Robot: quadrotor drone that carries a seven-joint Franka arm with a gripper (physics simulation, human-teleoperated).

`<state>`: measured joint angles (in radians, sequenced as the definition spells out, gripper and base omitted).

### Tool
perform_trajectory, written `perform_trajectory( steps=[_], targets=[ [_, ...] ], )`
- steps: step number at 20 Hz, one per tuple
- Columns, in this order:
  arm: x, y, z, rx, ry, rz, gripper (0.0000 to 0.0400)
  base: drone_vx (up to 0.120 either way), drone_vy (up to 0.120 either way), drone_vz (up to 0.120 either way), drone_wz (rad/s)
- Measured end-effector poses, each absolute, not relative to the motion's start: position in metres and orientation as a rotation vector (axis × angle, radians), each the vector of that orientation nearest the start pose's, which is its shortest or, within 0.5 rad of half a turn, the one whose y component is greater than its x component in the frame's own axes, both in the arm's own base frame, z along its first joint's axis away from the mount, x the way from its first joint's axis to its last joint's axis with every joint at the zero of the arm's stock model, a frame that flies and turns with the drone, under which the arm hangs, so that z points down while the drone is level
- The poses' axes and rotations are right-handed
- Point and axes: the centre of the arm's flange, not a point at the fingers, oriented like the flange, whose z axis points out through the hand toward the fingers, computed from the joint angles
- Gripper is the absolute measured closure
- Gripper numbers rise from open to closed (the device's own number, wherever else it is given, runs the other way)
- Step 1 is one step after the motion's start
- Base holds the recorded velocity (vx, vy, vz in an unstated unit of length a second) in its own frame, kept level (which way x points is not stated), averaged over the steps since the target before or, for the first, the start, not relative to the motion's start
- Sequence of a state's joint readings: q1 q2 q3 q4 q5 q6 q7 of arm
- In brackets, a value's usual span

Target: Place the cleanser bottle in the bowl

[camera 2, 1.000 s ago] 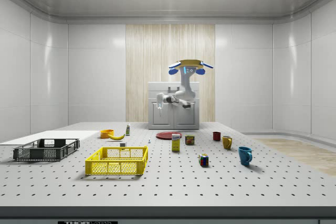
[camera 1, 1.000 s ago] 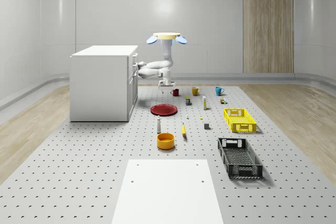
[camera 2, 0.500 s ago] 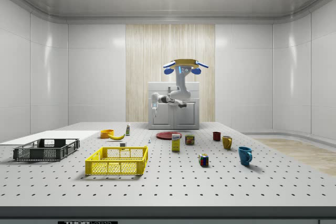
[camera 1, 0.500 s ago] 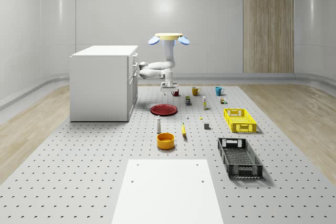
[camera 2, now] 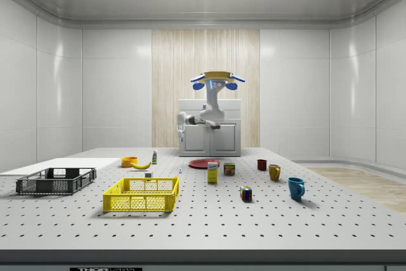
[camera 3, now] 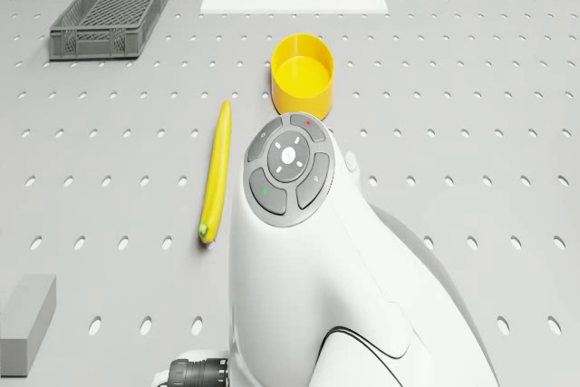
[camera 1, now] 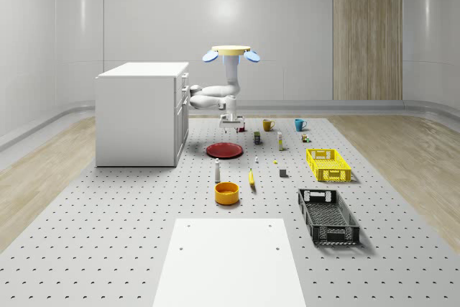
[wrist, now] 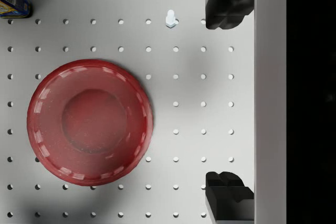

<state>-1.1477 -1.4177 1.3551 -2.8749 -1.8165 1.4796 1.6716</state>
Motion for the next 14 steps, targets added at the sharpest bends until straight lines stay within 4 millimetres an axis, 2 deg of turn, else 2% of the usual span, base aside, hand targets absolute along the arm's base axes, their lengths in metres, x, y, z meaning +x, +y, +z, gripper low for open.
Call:
perform_trajectory(
  steps=[14],
  targets=[
    [0.3068, 0.0000, 0.4907, 0.001, -0.002, 0.785, 0.0000, 0.120, 0.000, 0.000, 0.000]
  ],
)
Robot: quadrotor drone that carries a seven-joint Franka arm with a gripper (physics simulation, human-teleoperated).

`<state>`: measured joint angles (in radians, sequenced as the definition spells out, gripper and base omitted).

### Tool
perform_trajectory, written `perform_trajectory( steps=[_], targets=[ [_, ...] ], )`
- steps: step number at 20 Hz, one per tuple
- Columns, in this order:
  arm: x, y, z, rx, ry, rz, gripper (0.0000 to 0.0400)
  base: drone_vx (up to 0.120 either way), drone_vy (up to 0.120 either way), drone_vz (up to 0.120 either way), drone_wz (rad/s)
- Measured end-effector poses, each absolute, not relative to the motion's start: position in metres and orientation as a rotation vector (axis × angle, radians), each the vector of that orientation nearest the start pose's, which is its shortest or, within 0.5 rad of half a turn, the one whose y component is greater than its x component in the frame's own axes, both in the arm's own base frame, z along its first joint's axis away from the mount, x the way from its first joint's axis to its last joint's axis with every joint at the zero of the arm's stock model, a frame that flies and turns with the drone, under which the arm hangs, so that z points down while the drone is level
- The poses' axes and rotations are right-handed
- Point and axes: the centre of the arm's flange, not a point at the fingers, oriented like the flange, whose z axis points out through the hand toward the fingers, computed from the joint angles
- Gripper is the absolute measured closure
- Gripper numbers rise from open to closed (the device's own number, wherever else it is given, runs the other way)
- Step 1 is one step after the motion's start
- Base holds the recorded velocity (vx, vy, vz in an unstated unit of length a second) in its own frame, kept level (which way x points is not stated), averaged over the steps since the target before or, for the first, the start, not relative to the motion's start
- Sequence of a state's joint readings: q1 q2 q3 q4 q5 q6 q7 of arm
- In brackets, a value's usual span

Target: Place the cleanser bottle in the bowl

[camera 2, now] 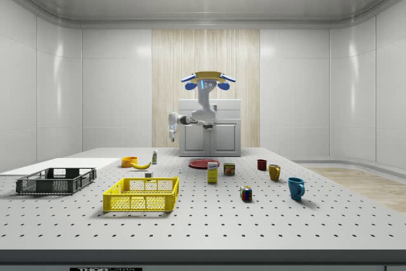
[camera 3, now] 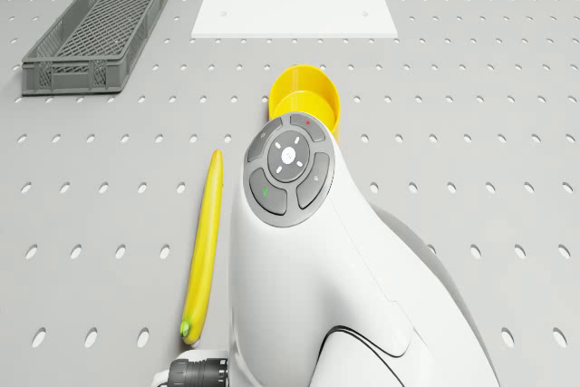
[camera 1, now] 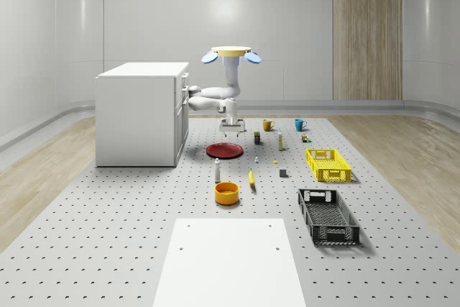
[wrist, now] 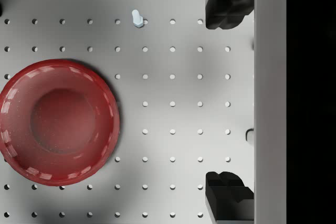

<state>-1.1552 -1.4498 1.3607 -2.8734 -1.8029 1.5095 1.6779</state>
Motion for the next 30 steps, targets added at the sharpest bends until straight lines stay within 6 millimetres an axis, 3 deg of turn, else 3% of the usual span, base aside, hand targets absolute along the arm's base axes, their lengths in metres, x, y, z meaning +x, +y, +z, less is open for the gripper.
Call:
perform_trajectory(
  steps=[27, 30],
  targets=[
    [0.3068, 0.0000, 0.4907, 0.001, -0.002, 0.785, 0.0000, 0.120, 0.000, 0.000, 0.000],
    [0.3068, 0.0040, 0.4907, 0.001, -0.002, 0.785, 0.0000, 0.000, 0.000, 0.000, 0.000]
  ],
)
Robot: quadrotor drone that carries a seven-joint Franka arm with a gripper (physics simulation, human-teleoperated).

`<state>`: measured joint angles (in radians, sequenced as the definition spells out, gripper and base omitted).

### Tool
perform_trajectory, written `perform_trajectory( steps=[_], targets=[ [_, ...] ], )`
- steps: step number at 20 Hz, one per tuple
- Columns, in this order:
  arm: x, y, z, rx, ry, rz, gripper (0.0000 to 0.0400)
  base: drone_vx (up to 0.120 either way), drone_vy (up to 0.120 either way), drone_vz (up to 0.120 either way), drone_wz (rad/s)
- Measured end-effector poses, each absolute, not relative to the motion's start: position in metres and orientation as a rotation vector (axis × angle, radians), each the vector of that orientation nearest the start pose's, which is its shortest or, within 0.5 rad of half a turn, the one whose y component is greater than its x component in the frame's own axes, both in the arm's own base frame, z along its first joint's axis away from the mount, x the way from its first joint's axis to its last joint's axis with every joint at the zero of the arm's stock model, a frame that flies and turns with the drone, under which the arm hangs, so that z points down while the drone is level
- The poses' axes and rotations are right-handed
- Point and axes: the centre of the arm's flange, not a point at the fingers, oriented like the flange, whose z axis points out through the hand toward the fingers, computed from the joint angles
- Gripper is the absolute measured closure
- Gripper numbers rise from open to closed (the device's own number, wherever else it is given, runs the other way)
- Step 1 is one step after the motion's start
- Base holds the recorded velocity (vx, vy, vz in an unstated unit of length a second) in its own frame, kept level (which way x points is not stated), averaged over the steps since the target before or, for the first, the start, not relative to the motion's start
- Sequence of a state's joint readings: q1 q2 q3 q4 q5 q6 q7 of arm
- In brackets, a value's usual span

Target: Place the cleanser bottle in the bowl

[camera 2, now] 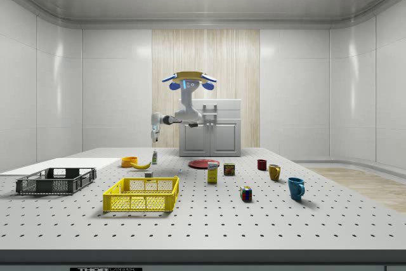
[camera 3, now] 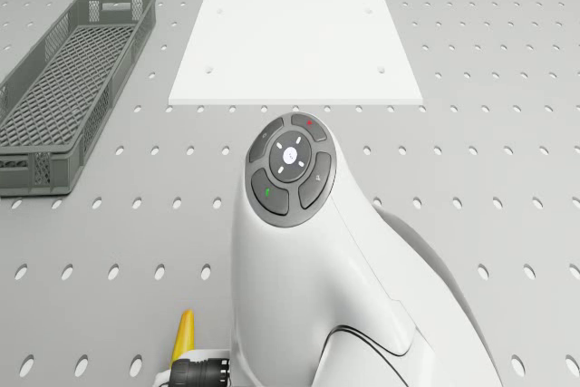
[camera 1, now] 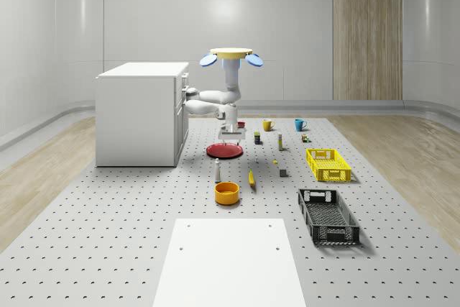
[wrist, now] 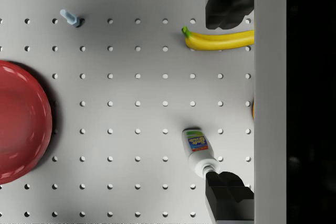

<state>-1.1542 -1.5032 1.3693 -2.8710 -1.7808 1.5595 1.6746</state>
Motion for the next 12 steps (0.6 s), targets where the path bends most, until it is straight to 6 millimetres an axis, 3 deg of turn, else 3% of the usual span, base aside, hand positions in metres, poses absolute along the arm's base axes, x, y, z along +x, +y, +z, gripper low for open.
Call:
perform_trajectory(
  steps=[6, 12],
  targets=[
    [0.307, 0.026, 0.494, 0.001, -0.002, 0.785, 0.0000, 0.000, 0.000, 0.000, 0.000],
    [0.307, 0.055, 0.514, 0.001, -0.002, 0.786, 0.0000, 0.000, 0.000, 0.000, 0.000]
  ],
)
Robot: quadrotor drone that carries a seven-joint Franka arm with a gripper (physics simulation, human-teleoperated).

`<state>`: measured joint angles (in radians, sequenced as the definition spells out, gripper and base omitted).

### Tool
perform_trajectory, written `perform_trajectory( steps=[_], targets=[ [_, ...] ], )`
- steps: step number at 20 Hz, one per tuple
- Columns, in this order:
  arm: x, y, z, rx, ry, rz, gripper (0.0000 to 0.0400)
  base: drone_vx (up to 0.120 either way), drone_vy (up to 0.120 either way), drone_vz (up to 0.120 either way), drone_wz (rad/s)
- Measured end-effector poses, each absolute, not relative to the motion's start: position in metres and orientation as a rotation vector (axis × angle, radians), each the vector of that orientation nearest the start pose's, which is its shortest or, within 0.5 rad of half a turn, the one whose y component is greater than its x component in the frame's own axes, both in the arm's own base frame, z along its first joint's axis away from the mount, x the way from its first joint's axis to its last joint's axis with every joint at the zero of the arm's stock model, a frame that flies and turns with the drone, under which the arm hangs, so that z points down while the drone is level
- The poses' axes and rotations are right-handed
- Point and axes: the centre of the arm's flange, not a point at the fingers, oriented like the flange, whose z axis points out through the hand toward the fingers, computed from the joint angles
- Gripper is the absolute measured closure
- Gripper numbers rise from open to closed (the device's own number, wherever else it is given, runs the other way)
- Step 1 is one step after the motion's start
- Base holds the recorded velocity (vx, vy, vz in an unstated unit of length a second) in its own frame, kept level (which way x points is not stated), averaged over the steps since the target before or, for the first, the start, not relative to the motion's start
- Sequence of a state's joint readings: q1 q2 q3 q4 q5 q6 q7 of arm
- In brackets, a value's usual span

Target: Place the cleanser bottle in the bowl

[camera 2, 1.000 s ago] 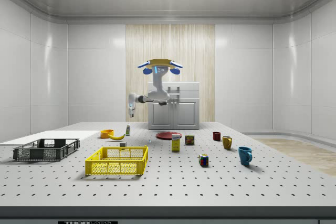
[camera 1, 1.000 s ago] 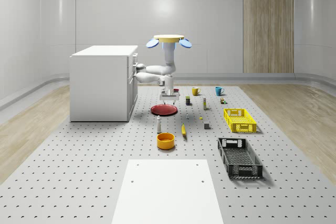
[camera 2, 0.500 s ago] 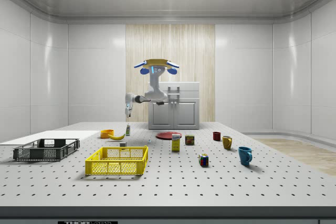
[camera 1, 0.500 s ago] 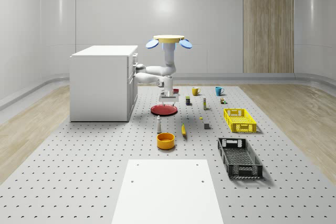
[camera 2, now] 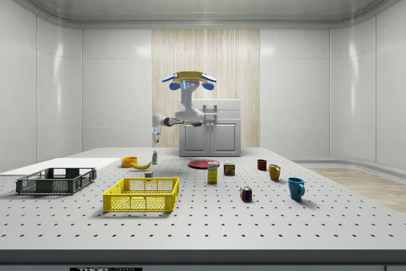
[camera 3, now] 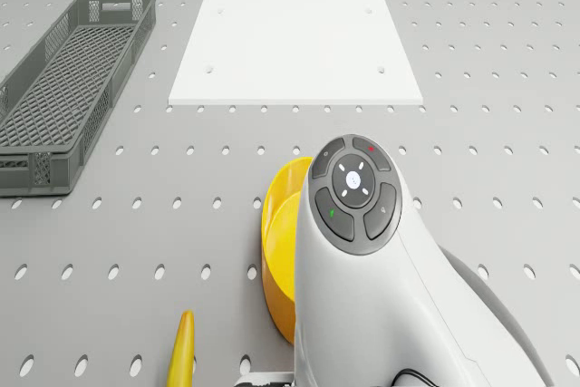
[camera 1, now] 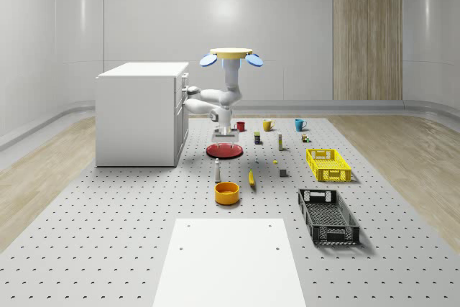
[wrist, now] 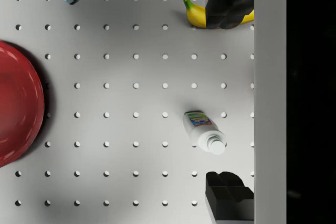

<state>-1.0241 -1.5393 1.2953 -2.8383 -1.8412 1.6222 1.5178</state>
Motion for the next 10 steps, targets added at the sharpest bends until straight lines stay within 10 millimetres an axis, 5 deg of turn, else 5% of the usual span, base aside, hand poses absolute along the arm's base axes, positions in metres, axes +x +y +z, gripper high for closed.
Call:
perform_trajectory(
  steps=[10],
  targets=[
    [0.317, 0.089, 0.556, 0.001, -0.002, 0.786, 0.0000, 0.000, 0.000, 0.000, 0.000]
  ],
)
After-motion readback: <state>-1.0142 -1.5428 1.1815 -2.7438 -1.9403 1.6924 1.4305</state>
